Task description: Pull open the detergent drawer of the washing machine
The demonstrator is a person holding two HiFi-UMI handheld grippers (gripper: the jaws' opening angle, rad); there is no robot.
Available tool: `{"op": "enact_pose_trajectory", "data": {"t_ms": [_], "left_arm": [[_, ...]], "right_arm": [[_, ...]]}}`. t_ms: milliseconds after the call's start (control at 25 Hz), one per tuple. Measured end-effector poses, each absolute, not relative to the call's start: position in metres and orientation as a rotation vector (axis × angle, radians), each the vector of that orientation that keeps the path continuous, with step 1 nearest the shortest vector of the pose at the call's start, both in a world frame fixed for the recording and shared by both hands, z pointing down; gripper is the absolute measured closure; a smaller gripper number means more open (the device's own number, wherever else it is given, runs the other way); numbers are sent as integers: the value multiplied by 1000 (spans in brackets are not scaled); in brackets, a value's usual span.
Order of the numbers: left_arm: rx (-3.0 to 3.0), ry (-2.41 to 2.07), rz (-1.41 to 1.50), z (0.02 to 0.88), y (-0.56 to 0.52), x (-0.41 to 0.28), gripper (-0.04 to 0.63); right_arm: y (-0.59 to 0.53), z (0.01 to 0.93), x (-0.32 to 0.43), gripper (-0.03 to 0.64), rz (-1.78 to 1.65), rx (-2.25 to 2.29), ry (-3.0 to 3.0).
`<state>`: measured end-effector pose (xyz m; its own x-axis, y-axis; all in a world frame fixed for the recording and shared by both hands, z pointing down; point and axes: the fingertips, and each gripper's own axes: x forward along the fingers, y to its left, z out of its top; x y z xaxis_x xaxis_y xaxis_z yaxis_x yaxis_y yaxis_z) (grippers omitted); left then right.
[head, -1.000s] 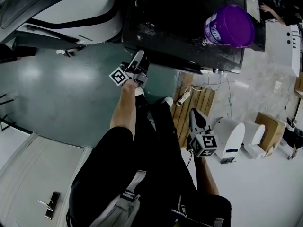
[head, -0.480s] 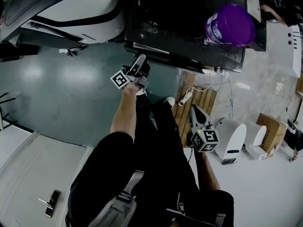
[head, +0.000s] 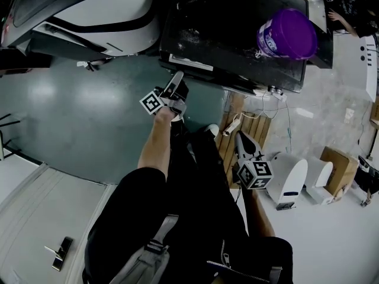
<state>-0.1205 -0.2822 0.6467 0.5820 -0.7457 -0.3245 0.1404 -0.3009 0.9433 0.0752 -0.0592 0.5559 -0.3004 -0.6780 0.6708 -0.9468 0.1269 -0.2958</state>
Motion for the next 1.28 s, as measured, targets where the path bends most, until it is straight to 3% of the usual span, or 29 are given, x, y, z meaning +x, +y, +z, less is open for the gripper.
{"op": "enact_pose_trajectory", "data": {"t_ms": [320, 1280], "left_arm": [[1664, -540, -929, 649, -271, -122, 377], [1663, -531, -894, 651, -227, -133, 396]], "right_arm": [[-50, 562, 80, 611, 983, 1550, -2032], [-59, 560, 57, 611, 956, 1475, -2078]]}}
